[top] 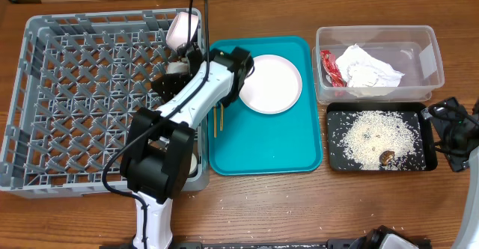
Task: Sort waste into correct bins and load items into the dishwasher
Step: 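Move the left gripper to the white plate and grasp its rim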
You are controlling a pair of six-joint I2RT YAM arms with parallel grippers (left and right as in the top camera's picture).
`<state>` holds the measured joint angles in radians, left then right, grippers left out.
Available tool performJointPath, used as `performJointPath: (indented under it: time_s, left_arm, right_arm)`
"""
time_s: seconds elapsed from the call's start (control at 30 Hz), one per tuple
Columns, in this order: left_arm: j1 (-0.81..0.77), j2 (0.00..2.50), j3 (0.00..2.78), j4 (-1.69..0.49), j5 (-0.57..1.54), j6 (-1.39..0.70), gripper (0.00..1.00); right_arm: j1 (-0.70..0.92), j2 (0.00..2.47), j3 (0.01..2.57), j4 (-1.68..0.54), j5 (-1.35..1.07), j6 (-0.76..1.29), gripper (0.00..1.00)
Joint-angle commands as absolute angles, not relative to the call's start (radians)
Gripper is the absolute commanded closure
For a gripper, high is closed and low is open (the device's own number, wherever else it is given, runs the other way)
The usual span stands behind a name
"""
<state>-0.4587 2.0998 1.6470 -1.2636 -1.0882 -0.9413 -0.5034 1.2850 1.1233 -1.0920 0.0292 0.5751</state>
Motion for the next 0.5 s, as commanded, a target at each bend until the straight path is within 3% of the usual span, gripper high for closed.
performJointPath:
  time_s: [0.0,0.03,0.23,0.33,0.37,0.47]
  left_arm:
    - [-0.466,2.106,1.773,-1.256,-0.911,-0.796,0.04]
    - [-0.466,2.106,1.806,-1.255,-0.867,-0.753,0.0]
    - [-0.465,2.106,1.995,-1.256,-0.564,-0.511,0.0]
    - [-0.465,2.106,2.101,-1.255,-0.291,-0.347,0.0]
    - [-0.465,2.106,2.167,-1.252,-0.07,-0.257,0.0]
    - [-0.465,2.106,2.214,-1.239,0.159,-0.227,0.0]
  right_arm:
    - [-0.507,1.283,1.134,-1.087,0.028,0.568,0.0]
    - [-0.507,1.283,1.134,-1.087,0.028,0.568,0.0]
    - [-0.507,1.283,1.134,-1.087,0.028,0.568,0.0]
    - [-0.507,1.283,1.134,-1.087,0.028,0.568,0.0]
    - [-0.507,1.283,1.134,-1.087,0.028,0.568,0.0]
    - [-0.507,1.283,1.134,-1.087,0.028,0.568,0.0]
